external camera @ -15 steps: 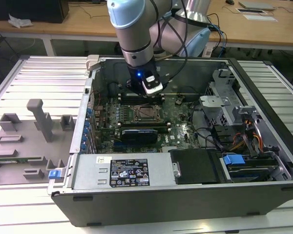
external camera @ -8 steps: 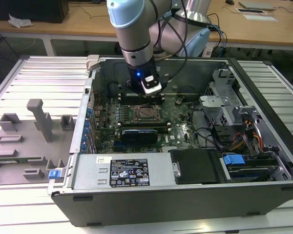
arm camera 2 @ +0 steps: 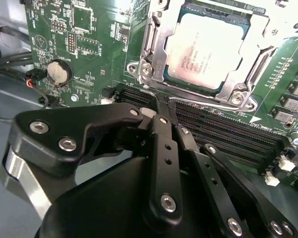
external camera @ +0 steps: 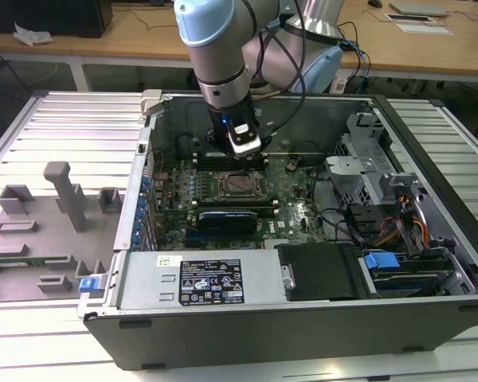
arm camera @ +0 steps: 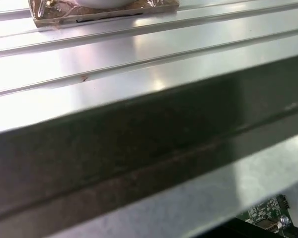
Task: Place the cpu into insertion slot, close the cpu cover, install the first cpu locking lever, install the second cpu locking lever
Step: 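Install the first cpu locking lever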
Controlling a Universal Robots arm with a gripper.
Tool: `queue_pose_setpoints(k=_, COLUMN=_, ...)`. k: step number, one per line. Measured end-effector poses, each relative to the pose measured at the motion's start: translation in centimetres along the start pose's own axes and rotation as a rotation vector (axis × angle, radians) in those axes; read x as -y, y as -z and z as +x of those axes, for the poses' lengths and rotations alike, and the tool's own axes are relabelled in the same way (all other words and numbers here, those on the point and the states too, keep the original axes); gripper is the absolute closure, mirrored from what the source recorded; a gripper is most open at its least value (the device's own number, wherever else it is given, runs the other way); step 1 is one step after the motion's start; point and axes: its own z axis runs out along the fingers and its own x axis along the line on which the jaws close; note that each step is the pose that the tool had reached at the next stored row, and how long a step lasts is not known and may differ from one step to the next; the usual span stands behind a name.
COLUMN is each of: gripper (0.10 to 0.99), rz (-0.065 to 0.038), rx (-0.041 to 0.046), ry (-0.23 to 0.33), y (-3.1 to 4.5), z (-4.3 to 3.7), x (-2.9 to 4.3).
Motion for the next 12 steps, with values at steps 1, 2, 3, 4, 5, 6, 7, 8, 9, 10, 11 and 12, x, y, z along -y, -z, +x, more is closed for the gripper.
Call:
queue_pose_setpoints(k=1, gripper=0.98, rz=0.0, rx=0.0004, ry=-0.002, y=-0.02, z=0.0, x=0.0)
queue_pose_setpoints(k=2, gripper=0.98, rz=0.001, rx=0.0007, ry=-0.003, y=-0.05, z=0.01, x=0.0)
queue_pose_setpoints(k=3, gripper=0.98, rz=0.001, rx=0.001, ry=-0.004, y=-0.07, z=0.01, x=0.01)
queue_pose_setpoints(k=4, gripper=0.98, rz=0.001, rx=0.0014, ry=-0.006, y=-0.11, z=0.02, x=0.02)
queue_pose_setpoints(k=5, gripper=0.98, rz=0.001, rx=0.0016, ry=-0.007, y=-0.14, z=0.03, x=0.02)
queue_pose_setpoints(k=6, gripper=0.98, rz=0.002, rx=0.0018, ry=-0.008, y=-0.18, z=0.04, x=0.03)
queue_pose_setpoints(k=7, gripper=0.98, rz=0.002, rx=0.0019, ry=-0.009, y=-0.22, z=0.05, x=0.04)
queue_pose_setpoints(k=8, gripper=0.98, rz=0.002, rx=0.0021, ry=-0.01, y=-0.26, z=0.06, x=0.05)
queue_pose_setpoints(k=9, gripper=0.98, rz=0.003, rx=0.0021, ry=-0.011, y=-0.28, z=0.07, x=0.06)
queue_pose_setpoints(k=10, gripper=0.98, rz=0.003, rx=0.0023, ry=-0.012, y=-0.31, z=0.07, x=0.07)
queue_pose_setpoints(k=11, gripper=0.98, rz=0.003, rx=0.0025, ry=-0.013, y=-0.33, z=0.08, x=0.08)
queue_pose_setpoints(k=12, gripper=0.98, rz=0.003, rx=0.0026, ry=-0.013, y=-0.34, z=0.07, x=0.1)
